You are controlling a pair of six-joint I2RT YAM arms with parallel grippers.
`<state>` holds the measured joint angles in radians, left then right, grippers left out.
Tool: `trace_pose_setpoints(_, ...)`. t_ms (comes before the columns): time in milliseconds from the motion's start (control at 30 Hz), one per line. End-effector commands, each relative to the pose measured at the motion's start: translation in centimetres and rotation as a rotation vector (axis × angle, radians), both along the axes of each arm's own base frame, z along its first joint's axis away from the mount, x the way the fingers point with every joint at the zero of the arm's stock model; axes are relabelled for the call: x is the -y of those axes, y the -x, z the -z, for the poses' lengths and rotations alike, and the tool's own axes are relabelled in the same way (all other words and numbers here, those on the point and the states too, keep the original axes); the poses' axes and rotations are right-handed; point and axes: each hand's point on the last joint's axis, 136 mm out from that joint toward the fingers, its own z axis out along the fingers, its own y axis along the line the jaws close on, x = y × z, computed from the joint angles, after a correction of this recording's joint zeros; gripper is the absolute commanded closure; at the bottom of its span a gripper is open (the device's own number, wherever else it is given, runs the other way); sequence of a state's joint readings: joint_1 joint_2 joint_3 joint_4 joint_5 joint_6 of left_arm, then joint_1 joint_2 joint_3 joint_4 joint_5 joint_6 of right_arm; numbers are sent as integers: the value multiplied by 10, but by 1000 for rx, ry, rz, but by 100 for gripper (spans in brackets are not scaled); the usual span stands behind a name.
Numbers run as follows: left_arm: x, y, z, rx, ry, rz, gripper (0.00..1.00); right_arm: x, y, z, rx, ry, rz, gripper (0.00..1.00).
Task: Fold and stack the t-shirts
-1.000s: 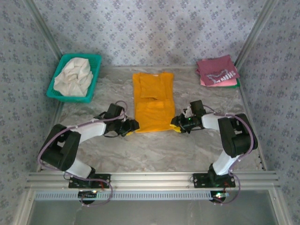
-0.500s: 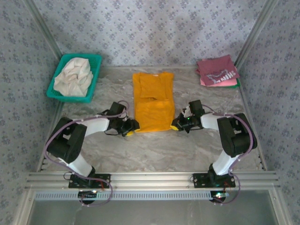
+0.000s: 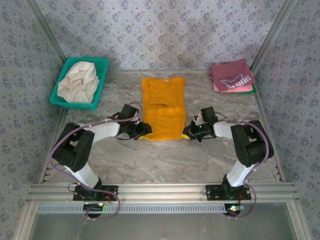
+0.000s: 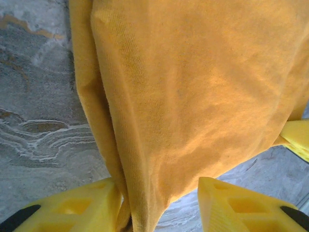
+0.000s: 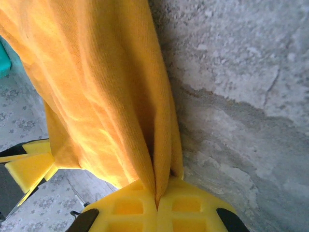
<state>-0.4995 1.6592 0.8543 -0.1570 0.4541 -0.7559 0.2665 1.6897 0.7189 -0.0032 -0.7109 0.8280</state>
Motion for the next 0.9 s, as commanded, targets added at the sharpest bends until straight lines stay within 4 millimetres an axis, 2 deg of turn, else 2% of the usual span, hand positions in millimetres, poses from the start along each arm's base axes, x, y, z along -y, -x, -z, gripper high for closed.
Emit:
trace_pose_setpoints(0,-4,2,11,-5,-27,3,58,-2,1,2,-13,-1,2,100)
trace_pose_setpoints(100,-5,1,14,2,-36,3,60,-2,2,4,-14,2,1,100)
trace_pose_setpoints(233,-1,0,17,8,-30,12,69,-4,1,3,-11,1,-4,100)
trace_pose_setpoints(300,0,0,21,0,-34,19,78,-6,0,1,-3,-1,-12,100)
trace_pose_setpoints(367,0,0,22,1,-34,21,81,-8,0,0,0,-1,-22,100)
trace_pose_setpoints(433,-2,0,22,1,-37,15,94,-10,2,0,-1,6,-33,100)
trace_pose_setpoints(500,-4,1,21,0,-39,9,100,-10,3,0,-1,10,-33,100)
trace_pose_setpoints(733,-21,6,-4,63,-69,-24,100,-8,5,-15,42,24,-39,100)
trace_pose_setpoints(867,-27,14,-1,61,-73,-23,100,-5,18,-11,15,33,-45,100)
